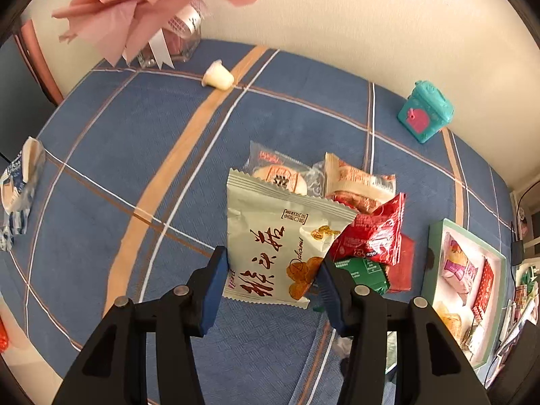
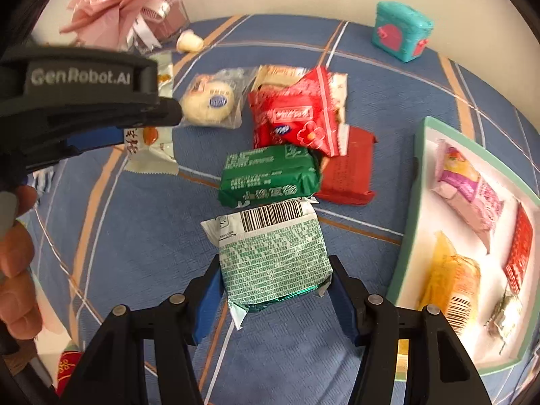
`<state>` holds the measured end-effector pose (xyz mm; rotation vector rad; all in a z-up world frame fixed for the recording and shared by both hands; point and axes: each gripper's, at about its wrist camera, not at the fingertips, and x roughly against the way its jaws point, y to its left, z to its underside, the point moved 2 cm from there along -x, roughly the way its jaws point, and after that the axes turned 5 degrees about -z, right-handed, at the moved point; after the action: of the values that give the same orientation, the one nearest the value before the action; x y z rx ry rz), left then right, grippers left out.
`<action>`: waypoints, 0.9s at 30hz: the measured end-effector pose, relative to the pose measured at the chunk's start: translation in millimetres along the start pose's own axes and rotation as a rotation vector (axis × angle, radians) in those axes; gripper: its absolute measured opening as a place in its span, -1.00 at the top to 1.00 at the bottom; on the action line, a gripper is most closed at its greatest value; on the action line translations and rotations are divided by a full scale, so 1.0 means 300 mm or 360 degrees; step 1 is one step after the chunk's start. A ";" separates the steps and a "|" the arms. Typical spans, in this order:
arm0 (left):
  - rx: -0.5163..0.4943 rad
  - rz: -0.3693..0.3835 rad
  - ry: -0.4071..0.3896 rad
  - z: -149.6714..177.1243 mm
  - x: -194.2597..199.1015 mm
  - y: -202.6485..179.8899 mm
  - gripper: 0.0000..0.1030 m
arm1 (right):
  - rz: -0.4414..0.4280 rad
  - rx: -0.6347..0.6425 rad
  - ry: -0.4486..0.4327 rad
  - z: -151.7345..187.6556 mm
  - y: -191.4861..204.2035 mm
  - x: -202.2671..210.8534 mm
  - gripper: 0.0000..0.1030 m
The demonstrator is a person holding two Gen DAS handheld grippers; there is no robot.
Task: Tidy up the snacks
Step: 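Grasp the white pastry pack with the left tool while the right tool grasps the green-white biscuit pack, then carry both packs over the white tray and open both tools to drop them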
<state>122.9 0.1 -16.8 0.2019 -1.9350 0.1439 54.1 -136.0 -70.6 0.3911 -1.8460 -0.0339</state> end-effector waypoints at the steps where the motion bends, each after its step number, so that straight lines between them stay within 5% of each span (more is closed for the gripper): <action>1: 0.0003 -0.0002 -0.0006 -0.001 0.002 0.002 -0.03 | -0.0001 -0.0009 -0.0018 -0.002 -0.009 0.015 -0.20; 11: 0.0007 0.0000 -0.0050 0.019 0.039 -0.015 -0.03 | 0.0033 -0.0163 -0.0129 -0.019 -0.130 0.135 -0.20; 21: -0.0165 -0.0037 -0.0084 0.046 0.066 -0.136 -0.03 | 0.0113 -0.0486 -0.0230 -0.011 -0.369 0.217 -0.20; 27: -0.0295 0.0063 -0.0069 0.078 0.078 -0.253 -0.03 | 0.0161 -0.0686 -0.0273 0.032 -0.544 0.282 -0.20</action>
<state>109.2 -80.5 -3.3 0.0438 -1.9832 -0.0136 64.1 -315.5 -31.4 -0.0073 -1.9612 -0.3995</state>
